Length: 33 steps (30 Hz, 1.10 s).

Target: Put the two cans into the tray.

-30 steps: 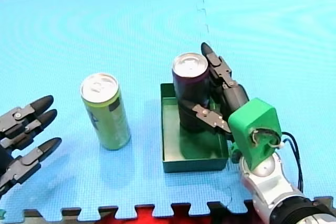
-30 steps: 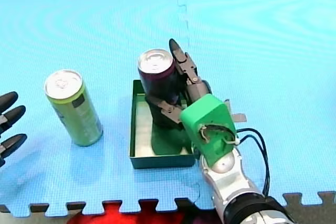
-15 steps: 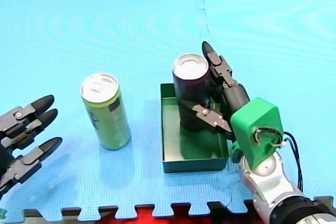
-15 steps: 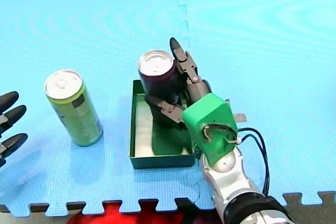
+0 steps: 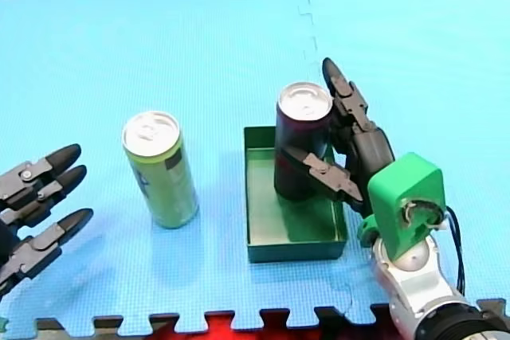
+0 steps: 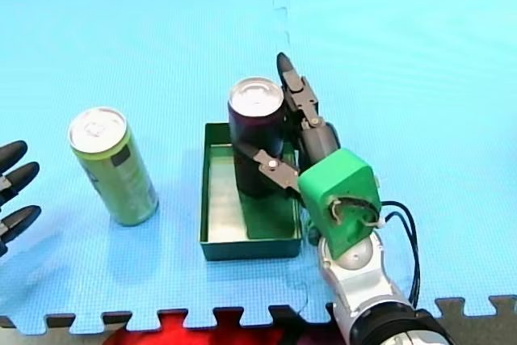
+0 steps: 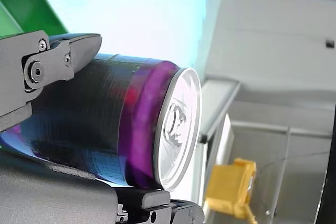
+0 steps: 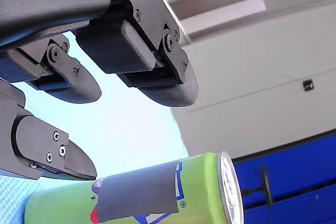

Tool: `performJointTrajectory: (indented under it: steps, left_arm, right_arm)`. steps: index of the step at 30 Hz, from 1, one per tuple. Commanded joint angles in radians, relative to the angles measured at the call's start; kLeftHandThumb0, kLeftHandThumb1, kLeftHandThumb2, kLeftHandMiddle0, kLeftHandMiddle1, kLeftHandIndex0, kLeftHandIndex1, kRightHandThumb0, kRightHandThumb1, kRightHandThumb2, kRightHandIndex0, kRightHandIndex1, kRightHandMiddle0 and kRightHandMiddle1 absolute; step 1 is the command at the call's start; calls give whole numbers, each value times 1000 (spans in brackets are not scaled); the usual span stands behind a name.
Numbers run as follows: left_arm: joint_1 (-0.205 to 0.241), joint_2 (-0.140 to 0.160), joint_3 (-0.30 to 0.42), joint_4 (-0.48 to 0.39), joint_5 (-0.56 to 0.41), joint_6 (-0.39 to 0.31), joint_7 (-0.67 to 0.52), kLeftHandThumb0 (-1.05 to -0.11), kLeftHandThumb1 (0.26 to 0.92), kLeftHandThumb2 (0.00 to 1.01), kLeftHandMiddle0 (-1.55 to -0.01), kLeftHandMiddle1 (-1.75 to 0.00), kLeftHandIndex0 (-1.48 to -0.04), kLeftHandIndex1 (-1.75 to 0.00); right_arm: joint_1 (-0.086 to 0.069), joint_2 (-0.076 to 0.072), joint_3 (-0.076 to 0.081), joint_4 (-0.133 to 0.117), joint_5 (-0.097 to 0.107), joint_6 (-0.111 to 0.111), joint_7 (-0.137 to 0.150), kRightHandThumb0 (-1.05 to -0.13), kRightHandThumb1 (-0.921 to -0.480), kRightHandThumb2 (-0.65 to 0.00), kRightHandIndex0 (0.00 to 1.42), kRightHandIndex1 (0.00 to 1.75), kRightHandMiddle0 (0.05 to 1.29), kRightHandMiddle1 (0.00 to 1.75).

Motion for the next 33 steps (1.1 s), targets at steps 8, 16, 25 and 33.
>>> performJointTrajectory:
  steps: [8,16,25,33]
  left_arm:
    - [-8,7,7,-2,-12,9,-10,-1048,845,0,-736,-2,-775,-2]
    - [-4,1,6,-13,-16,16,-12,-1048,839,0,-739,-3,-780,-3]
    - [-1,-1,5,-20,-19,20,-13,-1048,836,0,-740,-3,-781,-3]
    - [-3,-1,4,-18,-11,17,-5,-1048,835,0,-742,-3,-783,-3]
  right_arm:
    - [12,-13,-11,-19,1,-10,-11,-1048,-912,-2,177,38,172,18]
    - [17,-17,-12,-23,1,-14,-10,-1048,-911,0,215,45,196,19]
    - [32,-32,-7,-31,-10,-24,-19,-1048,-909,0,248,46,215,19]
    - [52,-43,-9,-41,-3,-32,-6,-1048,-907,0,267,45,231,19]
